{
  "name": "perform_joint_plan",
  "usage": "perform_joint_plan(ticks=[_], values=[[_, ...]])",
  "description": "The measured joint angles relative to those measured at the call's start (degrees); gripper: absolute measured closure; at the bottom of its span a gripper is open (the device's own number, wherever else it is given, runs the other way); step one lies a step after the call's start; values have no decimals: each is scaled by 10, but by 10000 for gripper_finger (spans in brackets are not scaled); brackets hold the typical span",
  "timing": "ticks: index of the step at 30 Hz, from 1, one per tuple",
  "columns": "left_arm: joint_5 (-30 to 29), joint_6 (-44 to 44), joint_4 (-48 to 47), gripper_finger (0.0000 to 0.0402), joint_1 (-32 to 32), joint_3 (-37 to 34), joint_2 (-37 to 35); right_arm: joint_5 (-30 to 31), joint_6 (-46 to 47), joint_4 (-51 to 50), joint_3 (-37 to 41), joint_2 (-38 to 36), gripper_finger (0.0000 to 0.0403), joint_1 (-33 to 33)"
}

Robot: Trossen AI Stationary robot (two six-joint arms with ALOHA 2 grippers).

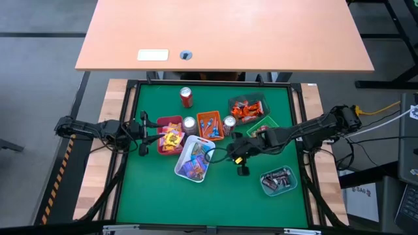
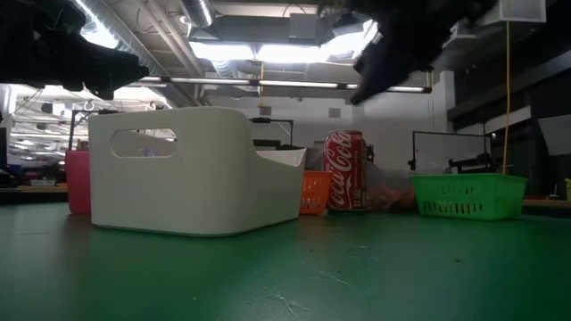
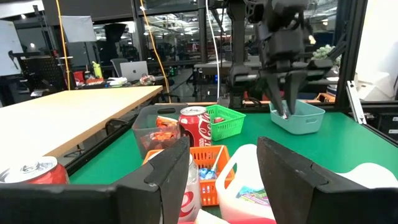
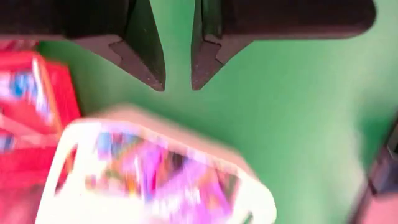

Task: Sort candy
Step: Return to Home Position

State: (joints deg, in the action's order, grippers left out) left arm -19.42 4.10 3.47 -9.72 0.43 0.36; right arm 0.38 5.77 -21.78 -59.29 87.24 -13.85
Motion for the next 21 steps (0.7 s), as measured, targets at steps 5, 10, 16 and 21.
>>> perform_joint_plan(ticks=[5, 10, 16, 21], values=[[0, 0, 0, 224, 0, 0, 0, -22, -18, 99, 0, 0, 327, 7], [0, 0, 0, 224, 0, 0, 0, -60, -18, 140, -18, 0, 350, 26], [0, 0, 0, 224, 0, 0, 0, -70, -39, 80, -79, -11, 394, 48], [0, 0, 0, 224, 0, 0, 0, -68, -94, 2, -112, -53, 398, 53]])
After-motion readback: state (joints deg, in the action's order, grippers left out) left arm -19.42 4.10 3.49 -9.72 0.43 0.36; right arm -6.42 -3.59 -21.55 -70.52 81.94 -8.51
